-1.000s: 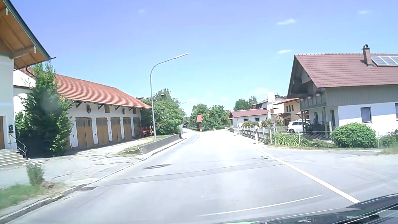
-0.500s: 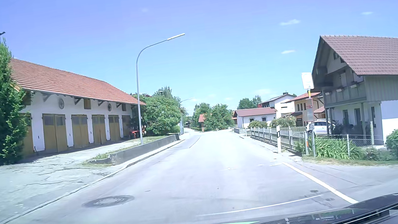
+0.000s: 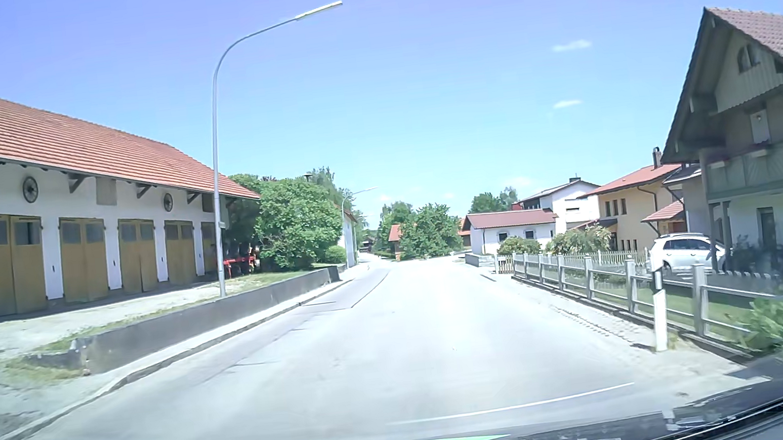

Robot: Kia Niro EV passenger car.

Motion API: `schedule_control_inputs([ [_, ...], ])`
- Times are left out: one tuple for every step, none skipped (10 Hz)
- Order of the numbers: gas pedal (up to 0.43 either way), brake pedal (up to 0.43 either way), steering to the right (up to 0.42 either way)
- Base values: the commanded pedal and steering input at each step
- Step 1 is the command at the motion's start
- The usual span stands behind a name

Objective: Follow the waypoints while adhering to traffic rules and regulations

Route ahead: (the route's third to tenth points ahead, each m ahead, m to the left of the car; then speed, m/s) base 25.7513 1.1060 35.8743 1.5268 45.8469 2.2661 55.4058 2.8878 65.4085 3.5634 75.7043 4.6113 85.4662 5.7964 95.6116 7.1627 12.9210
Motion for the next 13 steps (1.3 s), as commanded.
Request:
schedule_control_inputs([
  [0.197,0.0,-0.001],
  [0.197,0.0,0.0],
  [0.197,0.0,-0.001],
  [0.13,0.0,0.0],
  [0.11,0.0,0.0],
  [0.11,0.0,0.0],
  [0.118,0.0,-0.001],
  [0.13,0.0,0.0],
  [0.15,0.0,-0.001],
  [0.157,0.0,-0.001],
  [0.169,0.0,-0.002],
  [0.169,0.0,-0.003],
  [0.177,0.0,-0.004],
])
